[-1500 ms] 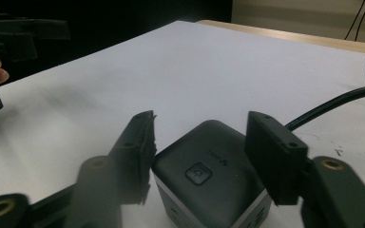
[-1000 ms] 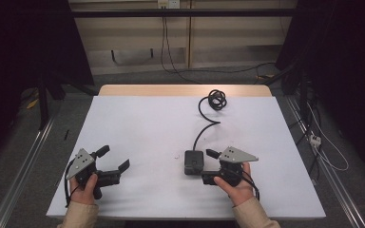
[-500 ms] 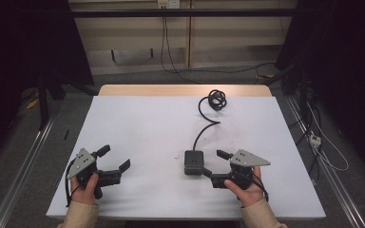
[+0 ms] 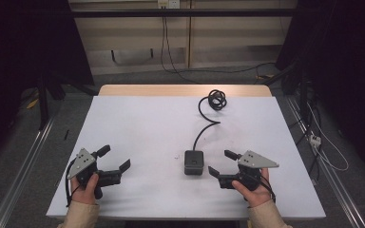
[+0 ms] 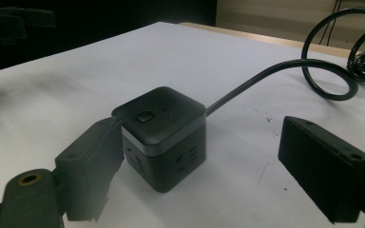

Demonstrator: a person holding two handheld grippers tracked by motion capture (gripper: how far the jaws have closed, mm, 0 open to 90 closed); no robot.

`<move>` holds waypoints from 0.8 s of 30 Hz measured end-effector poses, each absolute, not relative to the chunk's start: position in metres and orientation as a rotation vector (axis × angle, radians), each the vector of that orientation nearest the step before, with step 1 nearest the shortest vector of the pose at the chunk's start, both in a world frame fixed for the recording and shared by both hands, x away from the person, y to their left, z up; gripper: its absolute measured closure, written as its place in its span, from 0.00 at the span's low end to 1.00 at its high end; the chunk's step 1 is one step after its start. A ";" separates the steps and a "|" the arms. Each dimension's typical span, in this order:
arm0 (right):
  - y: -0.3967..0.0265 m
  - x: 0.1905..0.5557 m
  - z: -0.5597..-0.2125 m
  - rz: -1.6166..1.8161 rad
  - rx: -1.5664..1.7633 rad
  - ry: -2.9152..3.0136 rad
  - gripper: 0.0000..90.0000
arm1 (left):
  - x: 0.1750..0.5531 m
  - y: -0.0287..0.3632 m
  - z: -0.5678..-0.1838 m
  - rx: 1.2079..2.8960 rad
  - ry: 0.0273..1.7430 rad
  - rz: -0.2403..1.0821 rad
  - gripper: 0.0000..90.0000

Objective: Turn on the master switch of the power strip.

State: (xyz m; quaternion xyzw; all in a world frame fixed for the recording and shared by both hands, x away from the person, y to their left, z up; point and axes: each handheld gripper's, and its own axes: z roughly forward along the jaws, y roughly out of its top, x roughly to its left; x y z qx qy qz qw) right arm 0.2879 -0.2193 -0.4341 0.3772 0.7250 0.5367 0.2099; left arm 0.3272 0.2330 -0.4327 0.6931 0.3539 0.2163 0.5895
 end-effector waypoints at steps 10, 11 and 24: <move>-0.230 0.285 -0.435 1.475 1.061 1.995 0.17 | 0.327 0.233 -0.433 1.614 0.825 0.504 0.04; -0.231 0.285 -0.435 1.473 1.063 1.994 0.17 | 0.327 0.233 -0.433 1.614 0.825 0.503 0.04; -0.241 0.282 -0.439 1.457 1.085 1.987 0.17 | 0.327 0.233 -0.433 1.613 0.828 0.505 0.04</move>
